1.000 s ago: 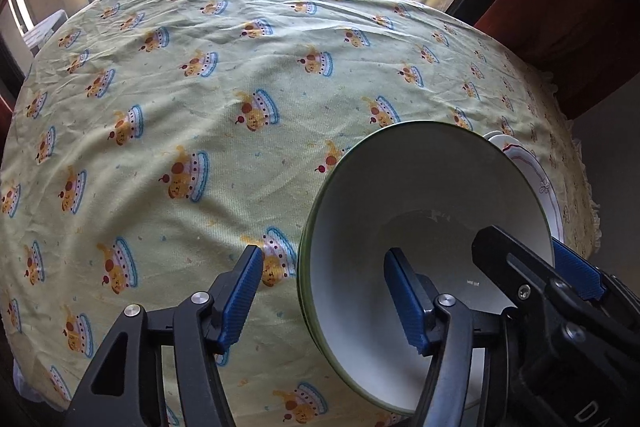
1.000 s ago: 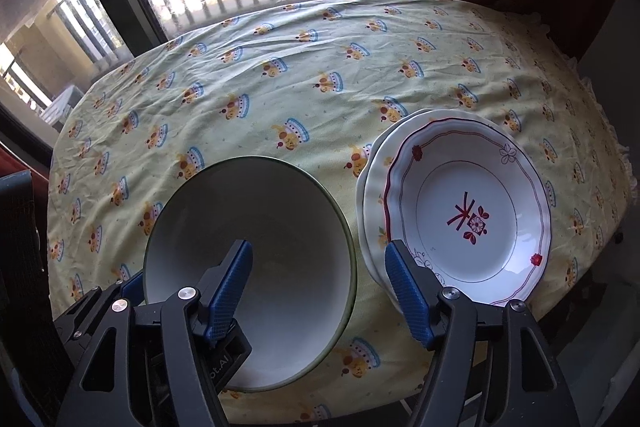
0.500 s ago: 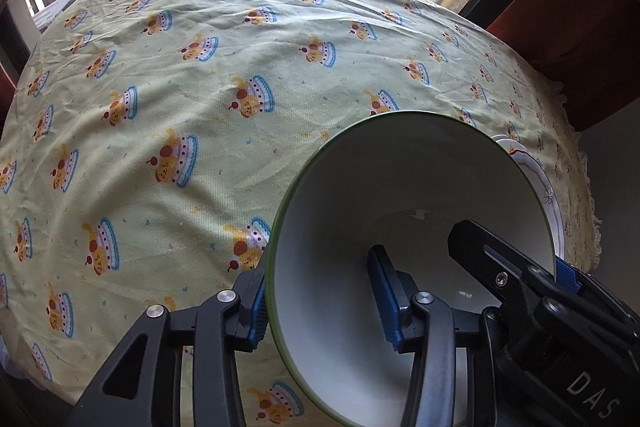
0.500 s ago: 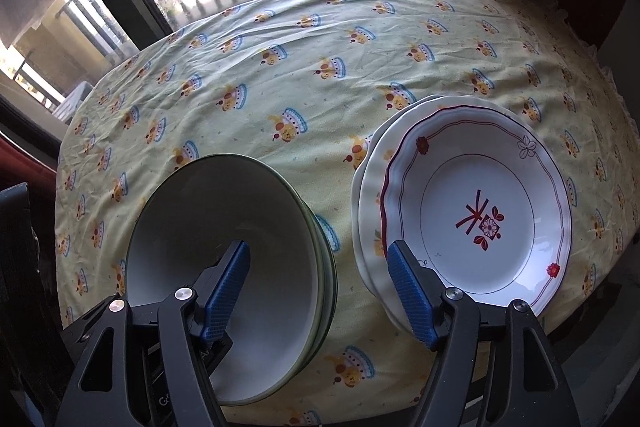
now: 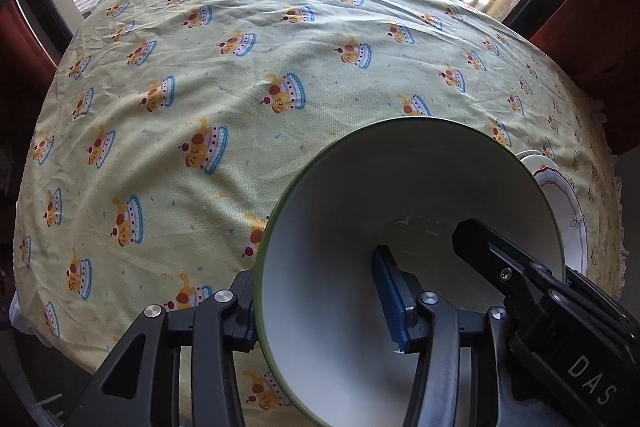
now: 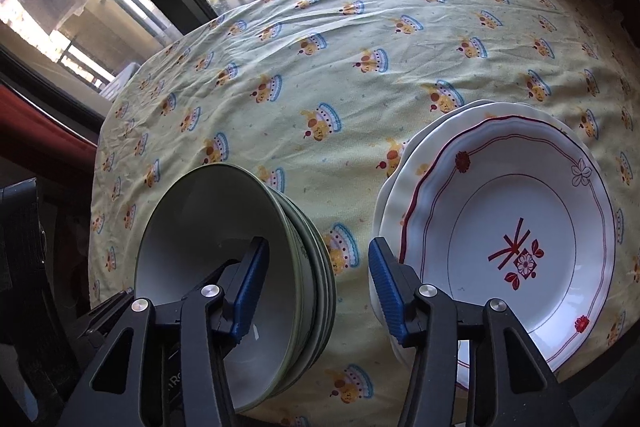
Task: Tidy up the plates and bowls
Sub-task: 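Close both tools on the rim of the nested bowl stack, then lift the nested bowls with both tools and lower them onto the plate stack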
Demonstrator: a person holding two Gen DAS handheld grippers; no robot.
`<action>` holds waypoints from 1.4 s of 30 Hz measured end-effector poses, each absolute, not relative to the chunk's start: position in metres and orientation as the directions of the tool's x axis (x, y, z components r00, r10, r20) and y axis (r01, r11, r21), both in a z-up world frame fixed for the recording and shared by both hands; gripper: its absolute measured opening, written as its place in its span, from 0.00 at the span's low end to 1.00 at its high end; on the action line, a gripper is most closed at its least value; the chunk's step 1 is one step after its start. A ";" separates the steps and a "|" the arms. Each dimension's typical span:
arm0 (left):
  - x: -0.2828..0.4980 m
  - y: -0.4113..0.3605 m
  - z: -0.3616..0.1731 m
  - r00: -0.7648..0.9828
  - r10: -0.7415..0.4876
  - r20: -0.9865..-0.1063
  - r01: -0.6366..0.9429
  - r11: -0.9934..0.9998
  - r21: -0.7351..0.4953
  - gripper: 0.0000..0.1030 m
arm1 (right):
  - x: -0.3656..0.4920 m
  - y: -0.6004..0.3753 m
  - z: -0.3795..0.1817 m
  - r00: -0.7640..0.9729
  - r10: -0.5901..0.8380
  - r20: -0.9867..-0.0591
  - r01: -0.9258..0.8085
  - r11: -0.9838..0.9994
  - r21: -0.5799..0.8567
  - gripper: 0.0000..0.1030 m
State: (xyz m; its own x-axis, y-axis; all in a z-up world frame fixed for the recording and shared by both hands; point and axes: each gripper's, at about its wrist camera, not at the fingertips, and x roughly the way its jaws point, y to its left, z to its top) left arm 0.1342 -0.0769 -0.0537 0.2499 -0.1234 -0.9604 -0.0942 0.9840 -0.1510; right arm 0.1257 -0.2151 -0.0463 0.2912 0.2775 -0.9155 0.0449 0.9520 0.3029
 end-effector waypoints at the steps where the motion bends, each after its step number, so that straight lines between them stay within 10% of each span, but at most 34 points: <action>1: 0.134 -0.078 -0.053 0.251 -0.114 -0.961 -0.103 0.984 -0.143 0.49 | 0.128 -0.216 -0.050 0.278 0.292 -0.915 0.042 0.948 0.316 0.50; 22: 0.139 -0.073 -0.055 0.233 -0.170 -0.958 -0.039 0.982 -0.184 0.47 | 0.134 -0.222 -0.079 0.176 0.424 -0.888 0.181 0.873 0.453 0.40; 42: 0.144 -0.049 -0.038 0.194 -0.298 -0.935 0.173 0.948 -0.266 0.37 | 0.117 -0.179 -0.052 0.202 0.167 -0.965 0.329 0.916 0.228 0.40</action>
